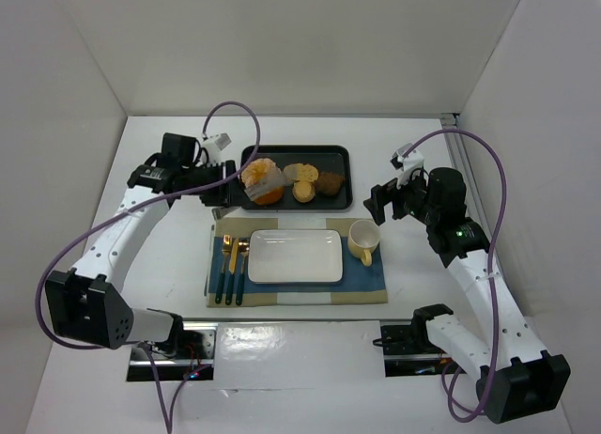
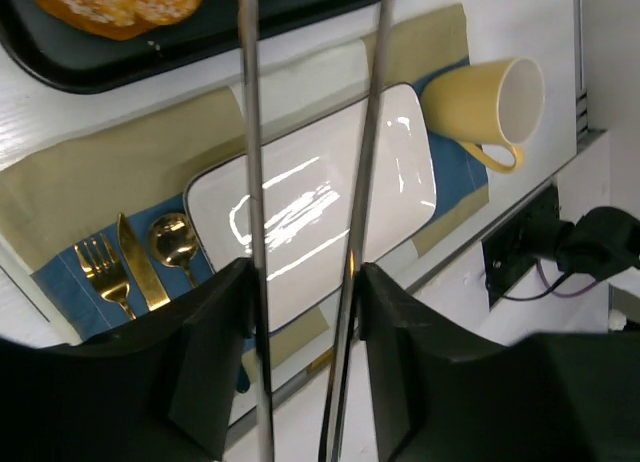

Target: Place the bread

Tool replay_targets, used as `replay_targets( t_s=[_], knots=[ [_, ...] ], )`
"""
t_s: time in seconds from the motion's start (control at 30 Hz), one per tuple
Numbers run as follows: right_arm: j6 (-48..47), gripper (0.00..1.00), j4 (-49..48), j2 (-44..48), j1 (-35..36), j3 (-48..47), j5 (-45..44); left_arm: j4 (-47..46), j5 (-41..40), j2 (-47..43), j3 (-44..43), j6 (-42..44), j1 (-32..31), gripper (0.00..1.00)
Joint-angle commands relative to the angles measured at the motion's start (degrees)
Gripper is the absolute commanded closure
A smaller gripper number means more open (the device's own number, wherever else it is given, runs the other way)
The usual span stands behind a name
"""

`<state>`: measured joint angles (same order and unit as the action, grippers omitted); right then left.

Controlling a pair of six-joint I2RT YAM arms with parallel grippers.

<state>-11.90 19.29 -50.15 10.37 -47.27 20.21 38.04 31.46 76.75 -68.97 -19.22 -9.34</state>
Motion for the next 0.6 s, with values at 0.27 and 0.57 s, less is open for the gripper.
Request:
replay_targets(
  t_s=[0.27, 0.57],
  knots=[
    [-1.2, 0.01, 0.0, 0.1, 0.4, 0.2, 0.1, 5.9, -8.3, -0.6, -6.7, 3.8, -6.9, 0.39],
    [-1.2, 0.01, 0.0, 0.1, 0.4, 0.2, 0.6, 3.6, -19.0, -1.3, -7.9, 2.7, -9.2, 0.40]
  ],
)
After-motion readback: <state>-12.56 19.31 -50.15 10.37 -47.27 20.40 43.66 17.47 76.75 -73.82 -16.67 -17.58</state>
